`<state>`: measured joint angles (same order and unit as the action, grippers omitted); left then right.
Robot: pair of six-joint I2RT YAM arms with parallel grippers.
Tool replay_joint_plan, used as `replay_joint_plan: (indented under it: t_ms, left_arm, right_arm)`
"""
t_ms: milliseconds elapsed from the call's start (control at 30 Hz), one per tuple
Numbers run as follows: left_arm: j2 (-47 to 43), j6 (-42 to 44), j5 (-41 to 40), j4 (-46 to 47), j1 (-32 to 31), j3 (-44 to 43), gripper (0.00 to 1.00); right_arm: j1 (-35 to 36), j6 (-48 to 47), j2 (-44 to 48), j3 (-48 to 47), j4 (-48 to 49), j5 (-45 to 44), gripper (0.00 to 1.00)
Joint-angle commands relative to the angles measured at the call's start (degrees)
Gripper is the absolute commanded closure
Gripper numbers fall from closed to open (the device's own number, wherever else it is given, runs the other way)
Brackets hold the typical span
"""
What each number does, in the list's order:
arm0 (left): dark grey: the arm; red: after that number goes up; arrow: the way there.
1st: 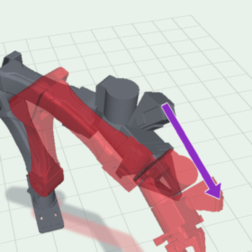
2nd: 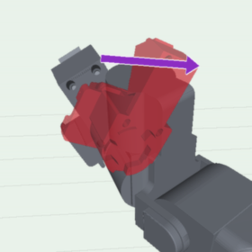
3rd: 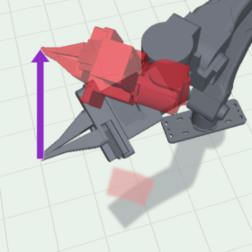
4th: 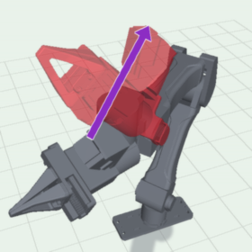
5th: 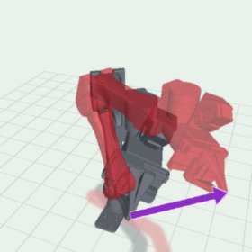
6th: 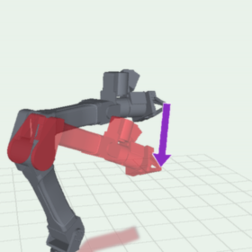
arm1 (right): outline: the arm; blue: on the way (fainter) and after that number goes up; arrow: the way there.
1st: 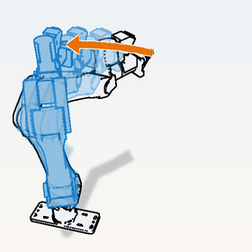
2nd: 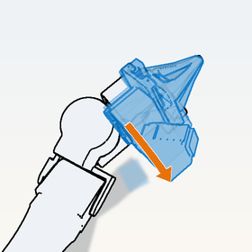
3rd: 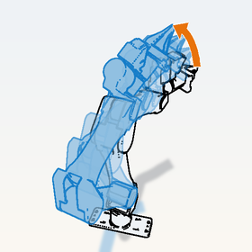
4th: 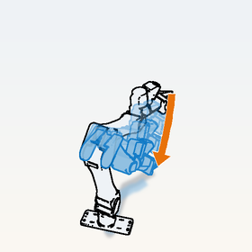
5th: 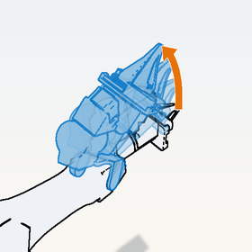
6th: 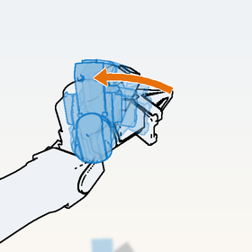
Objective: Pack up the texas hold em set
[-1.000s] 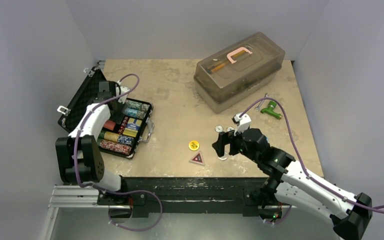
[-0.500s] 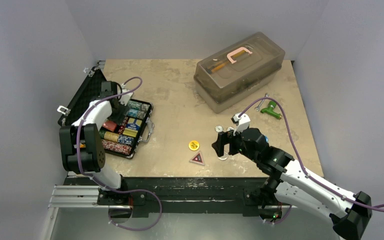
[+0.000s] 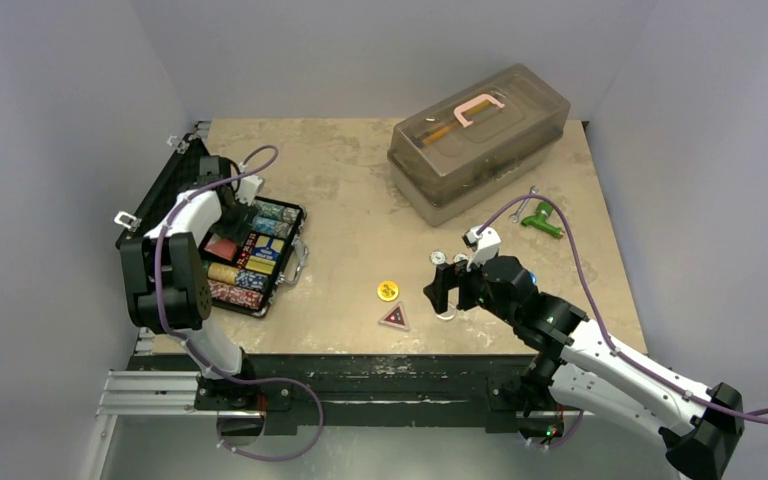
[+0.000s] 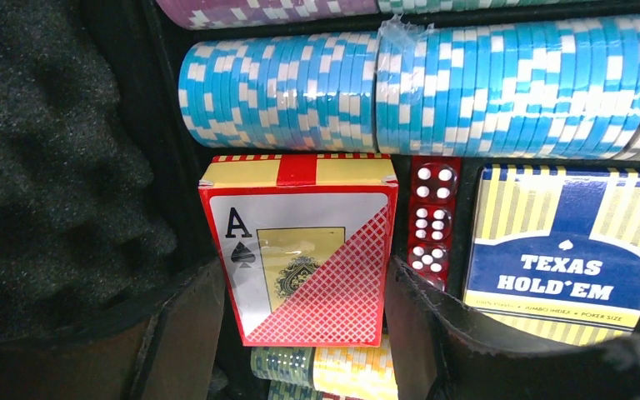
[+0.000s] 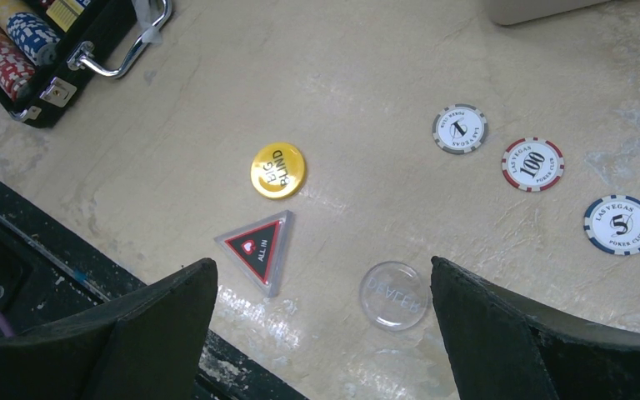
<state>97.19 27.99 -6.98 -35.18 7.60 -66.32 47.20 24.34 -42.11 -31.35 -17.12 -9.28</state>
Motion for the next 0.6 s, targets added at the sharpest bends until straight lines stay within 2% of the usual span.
replay_joint_plan:
  t_ms: [0, 567]
  left_arm:
    - [1.35, -2.72, 2.17, -1.03, 0.56, -3.55, 1.0]
    - [2.4, -4.8, 0.63, -4.01, 1.39, -1.53, 1.0]
  right_arm:
    - [-0.09, -0.86, 0.27, 0.23, 2.47, 0.0, 0.03]
    - [-0.09, -0.9, 0.15, 0.35, 2.65, 0.47, 0.03]
